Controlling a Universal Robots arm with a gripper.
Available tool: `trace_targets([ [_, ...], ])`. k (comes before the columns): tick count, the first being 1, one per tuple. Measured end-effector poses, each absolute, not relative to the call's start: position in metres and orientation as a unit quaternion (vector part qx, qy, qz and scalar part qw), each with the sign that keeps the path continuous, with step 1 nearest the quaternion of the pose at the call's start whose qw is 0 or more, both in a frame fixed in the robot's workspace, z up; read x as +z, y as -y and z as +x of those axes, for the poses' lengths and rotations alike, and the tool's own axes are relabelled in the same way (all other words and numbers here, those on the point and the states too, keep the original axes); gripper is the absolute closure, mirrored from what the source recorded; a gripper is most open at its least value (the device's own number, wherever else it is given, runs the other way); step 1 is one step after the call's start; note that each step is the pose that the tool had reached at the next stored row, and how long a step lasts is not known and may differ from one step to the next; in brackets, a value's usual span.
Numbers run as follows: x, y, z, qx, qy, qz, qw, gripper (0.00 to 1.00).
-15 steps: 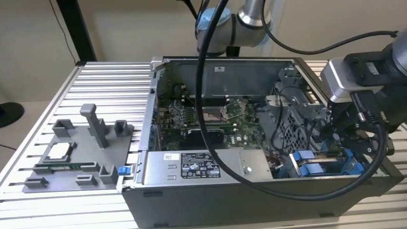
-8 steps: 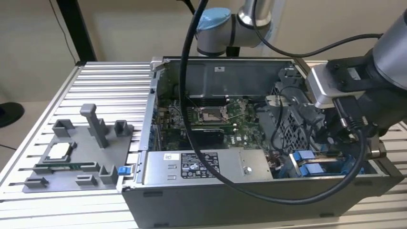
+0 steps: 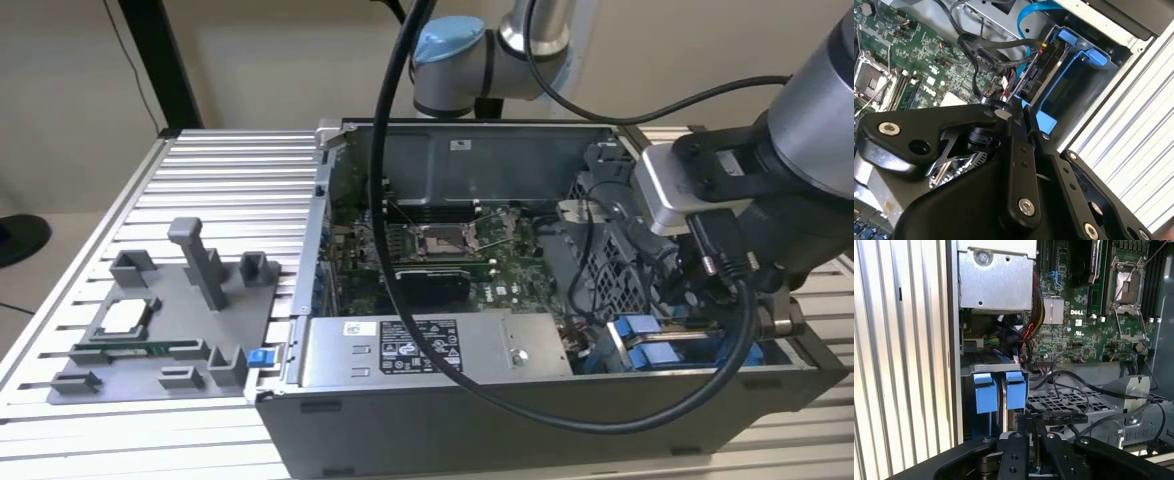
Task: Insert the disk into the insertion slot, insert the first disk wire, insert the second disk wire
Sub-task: 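Insert the second disk wire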
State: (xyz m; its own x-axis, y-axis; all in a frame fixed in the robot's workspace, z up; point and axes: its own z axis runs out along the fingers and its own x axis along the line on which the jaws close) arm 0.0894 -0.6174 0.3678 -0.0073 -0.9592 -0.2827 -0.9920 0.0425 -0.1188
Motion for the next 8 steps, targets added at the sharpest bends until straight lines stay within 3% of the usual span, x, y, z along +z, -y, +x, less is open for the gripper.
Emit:
trace_targets([
  [8,0.3677,0.6174,0.0894,0.057,-0.707,-0.69,0.144,1.0],
])
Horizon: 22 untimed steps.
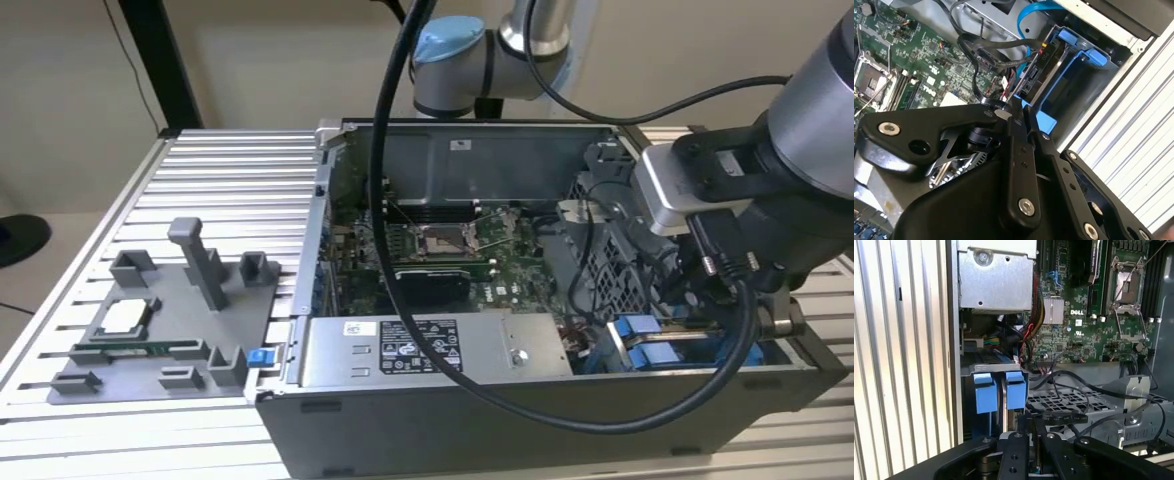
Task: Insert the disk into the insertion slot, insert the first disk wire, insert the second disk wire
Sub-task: 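Insert the second disk wire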
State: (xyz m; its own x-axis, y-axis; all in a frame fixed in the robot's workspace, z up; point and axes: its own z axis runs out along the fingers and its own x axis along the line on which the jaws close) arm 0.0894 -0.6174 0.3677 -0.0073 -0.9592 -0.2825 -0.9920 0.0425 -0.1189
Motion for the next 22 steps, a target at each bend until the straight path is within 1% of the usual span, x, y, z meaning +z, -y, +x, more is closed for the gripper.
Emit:
trace_targets([
  [9,0.3658,0.6173,0.0894,0.052,-0.708,-0.691,0.14,1.0],
  [22,0.3605,0.6171,0.0893,0.05,-0.708,-0.691,0.138,1.0],
])
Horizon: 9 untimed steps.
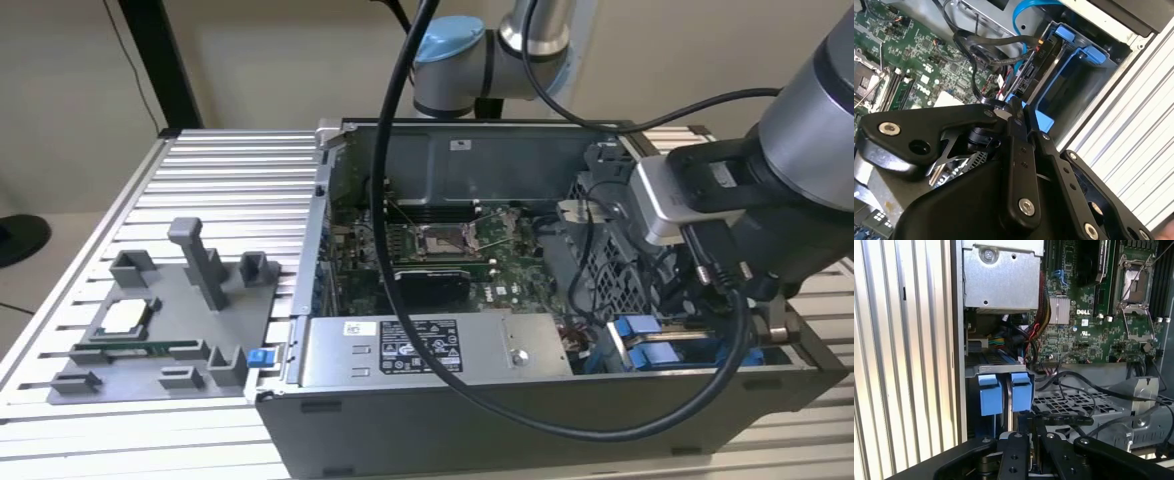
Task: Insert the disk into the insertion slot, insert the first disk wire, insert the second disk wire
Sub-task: 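Insert the second disk wire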
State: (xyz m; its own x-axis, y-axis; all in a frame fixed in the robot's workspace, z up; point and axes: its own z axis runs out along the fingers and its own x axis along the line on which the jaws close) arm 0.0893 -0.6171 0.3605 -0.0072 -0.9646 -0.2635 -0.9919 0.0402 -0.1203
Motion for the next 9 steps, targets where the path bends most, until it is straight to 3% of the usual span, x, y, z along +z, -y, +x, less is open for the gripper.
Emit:
trace_targets([
  [9,0.3577,0.617,0.0894,0.049,-0.708,-0.691,0.137,1.0],
])
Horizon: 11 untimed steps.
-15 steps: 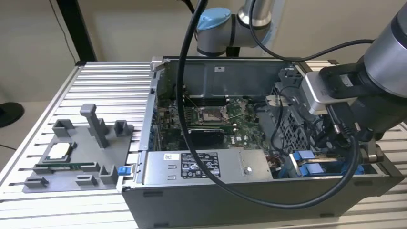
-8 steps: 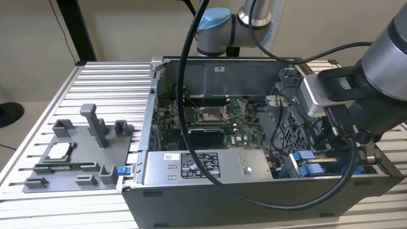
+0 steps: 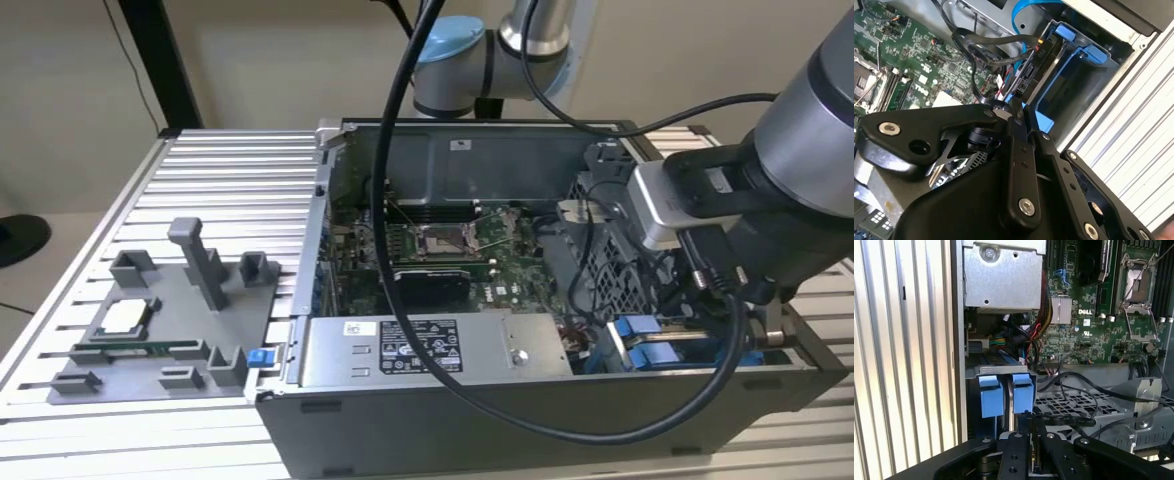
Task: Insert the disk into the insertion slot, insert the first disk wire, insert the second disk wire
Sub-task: 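Insert the second disk wire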
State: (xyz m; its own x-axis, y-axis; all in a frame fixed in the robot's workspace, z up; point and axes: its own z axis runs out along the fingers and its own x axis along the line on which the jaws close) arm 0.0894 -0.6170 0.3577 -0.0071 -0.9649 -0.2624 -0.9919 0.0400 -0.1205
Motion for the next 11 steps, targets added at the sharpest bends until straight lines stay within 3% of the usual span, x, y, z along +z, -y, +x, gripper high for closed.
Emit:
trace_targets([
  [5,0.356,0.616,0.089,0.048,-0.708,-0.691,0.137,1.0],
  [11,0.352,0.602,0.09,0.04,-0.708,-0.693,0.13,1.0],
])
